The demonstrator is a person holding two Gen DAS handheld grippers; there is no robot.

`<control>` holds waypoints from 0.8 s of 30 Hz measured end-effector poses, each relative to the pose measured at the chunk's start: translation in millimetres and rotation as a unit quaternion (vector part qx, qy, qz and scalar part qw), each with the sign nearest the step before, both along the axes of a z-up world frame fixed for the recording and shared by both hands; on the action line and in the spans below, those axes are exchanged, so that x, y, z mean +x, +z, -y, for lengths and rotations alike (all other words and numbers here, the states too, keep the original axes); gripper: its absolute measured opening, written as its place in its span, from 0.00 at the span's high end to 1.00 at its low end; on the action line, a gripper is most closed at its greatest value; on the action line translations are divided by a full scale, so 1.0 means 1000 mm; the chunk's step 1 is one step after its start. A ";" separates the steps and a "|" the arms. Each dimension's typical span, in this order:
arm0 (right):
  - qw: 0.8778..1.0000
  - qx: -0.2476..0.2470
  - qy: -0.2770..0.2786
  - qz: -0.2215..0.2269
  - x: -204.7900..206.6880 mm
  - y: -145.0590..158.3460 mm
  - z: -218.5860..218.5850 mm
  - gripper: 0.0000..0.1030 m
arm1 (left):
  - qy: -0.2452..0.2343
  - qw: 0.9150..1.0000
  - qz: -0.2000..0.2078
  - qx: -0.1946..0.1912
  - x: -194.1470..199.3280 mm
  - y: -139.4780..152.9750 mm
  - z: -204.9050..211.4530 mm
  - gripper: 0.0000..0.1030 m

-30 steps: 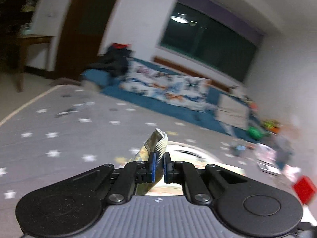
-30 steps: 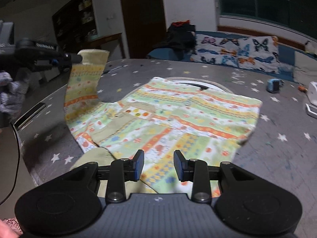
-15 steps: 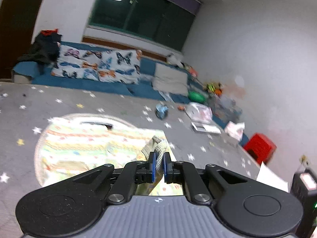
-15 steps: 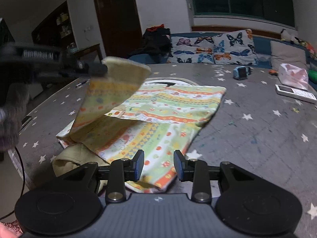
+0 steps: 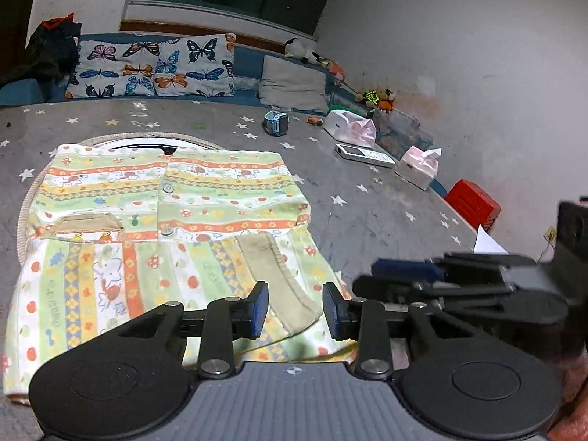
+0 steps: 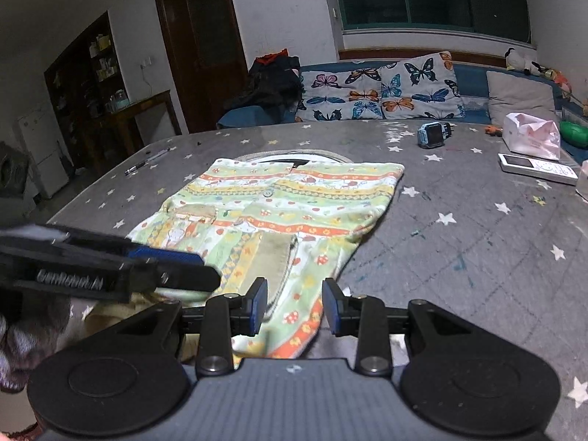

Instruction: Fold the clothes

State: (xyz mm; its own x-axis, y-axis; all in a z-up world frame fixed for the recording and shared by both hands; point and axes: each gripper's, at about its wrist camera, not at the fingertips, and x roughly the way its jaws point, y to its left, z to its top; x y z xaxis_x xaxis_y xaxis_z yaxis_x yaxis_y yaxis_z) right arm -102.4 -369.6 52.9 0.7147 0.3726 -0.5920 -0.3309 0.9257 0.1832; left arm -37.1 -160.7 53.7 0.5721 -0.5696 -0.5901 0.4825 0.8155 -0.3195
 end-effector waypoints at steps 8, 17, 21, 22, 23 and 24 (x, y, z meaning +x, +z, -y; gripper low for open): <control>0.999 -0.002 0.023 -0.026 0.029 -0.014 -0.024 0.69 | 0.080 0.997 0.015 0.017 0.000 0.004 -0.069 0.66; 0.998 -0.007 0.016 -0.063 0.054 -0.030 -0.039 0.68 | 0.147 0.988 -0.003 0.045 0.004 -0.013 -0.121 0.66; 0.997 -0.025 0.019 -0.069 0.052 -0.029 -0.045 0.68 | 0.158 0.986 -0.008 0.050 0.005 -0.020 -0.133 0.66; 0.997 -0.026 0.018 -0.072 0.053 -0.028 -0.045 0.68 | 0.161 0.986 -0.009 0.051 0.005 -0.021 -0.136 0.66; 0.997 -0.026 0.016 -0.077 0.053 -0.027 -0.045 0.68 | 0.164 0.985 -0.010 0.052 0.005 -0.023 -0.138 0.66; 0.996 -0.025 0.014 -0.080 0.053 -0.027 -0.045 0.68 | 0.166 0.985 -0.012 0.054 0.005 -0.024 -0.141 0.66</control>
State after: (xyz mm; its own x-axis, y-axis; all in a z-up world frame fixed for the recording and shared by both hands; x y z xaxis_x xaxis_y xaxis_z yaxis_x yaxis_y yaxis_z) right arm -49.8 -324.7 26.3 0.5998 0.3585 -0.7154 -0.3279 0.9256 0.1890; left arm -32.2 -19.5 29.3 0.7020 -0.2869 -0.6518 0.1766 0.9568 -0.2309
